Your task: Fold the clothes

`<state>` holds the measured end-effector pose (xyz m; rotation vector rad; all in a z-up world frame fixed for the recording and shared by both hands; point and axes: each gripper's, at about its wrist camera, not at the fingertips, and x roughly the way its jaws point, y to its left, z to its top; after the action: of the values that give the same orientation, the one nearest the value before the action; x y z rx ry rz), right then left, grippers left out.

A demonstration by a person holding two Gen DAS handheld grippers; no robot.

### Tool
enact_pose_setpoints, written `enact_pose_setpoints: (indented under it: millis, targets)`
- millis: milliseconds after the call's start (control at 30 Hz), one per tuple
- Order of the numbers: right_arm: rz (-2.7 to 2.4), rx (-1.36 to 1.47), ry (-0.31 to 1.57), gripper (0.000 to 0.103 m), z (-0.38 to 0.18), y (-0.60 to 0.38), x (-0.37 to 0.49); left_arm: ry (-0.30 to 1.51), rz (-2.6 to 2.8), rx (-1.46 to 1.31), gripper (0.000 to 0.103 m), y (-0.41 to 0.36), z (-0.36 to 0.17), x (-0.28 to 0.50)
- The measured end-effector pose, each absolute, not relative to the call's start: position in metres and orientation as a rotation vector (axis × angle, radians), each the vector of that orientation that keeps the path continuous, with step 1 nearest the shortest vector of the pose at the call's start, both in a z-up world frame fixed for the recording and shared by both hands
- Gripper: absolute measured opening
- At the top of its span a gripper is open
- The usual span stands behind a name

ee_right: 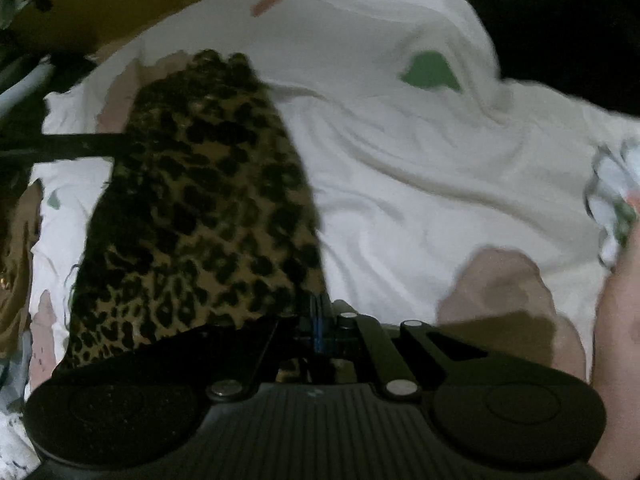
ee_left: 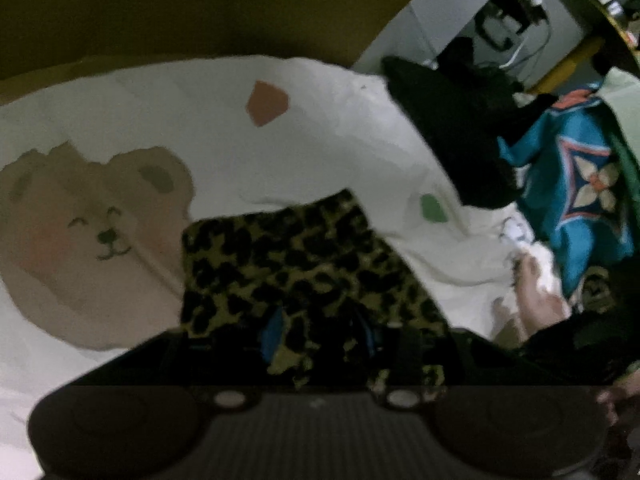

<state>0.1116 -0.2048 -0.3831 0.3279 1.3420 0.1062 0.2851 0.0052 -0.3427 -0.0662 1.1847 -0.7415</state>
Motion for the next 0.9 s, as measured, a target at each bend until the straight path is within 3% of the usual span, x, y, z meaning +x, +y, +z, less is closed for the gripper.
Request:
enact_pose_setpoints:
  millis: [200, 233, 267, 333, 400, 533, 767, 900]
  targets:
    - [0.098, 0.391, 1.302, 0.001, -0.382, -0.206, 0.103, 1.23, -0.734, -0.024, 0.031, -0.013, -0.364, 0.295]
    - [0.098, 0.399, 1.289, 0.006, -0.381, -0.205, 0.104, 1.236, -0.736, -0.015, 0.031, -0.016, -0.367, 0.297]
    - [0.098, 0.407, 1.275, 0.02, -0.379, -0.204, 0.106, 1.241, -0.739, -0.005, 0.031, -0.019, -0.371, 0.298]
    - [0.115, 0.414, 1.252, 0.03, -0.376, -0.2, 0.11, 1.247, -0.745, 0.013, 0.031, -0.024, -0.377, 0.3]
    - [0.128, 0.408, 1.248, 0.03, -0.376, -0.195, 0.117, 1.249, -0.746, 0.024, 0.029, -0.026, -0.381, 0.301]
    - [0.145, 0.4, 1.268, 0.03, -0.382, -0.188, 0.127, 1.258, -0.723, 0.03, 0.003, -0.019, -0.387, 0.306]
    - [0.15, 0.409, 1.285, 0.03, -0.395, -0.18, 0.136, 1.259, -0.721, -0.005, 0.003, -0.012, -0.39, 0.307]
    - [0.183, 0.384, 1.292, 0.007, -0.392, -0.172, 0.137, 1.26, -0.716, 0.004, 0.003, -0.014, -0.389, 0.307]
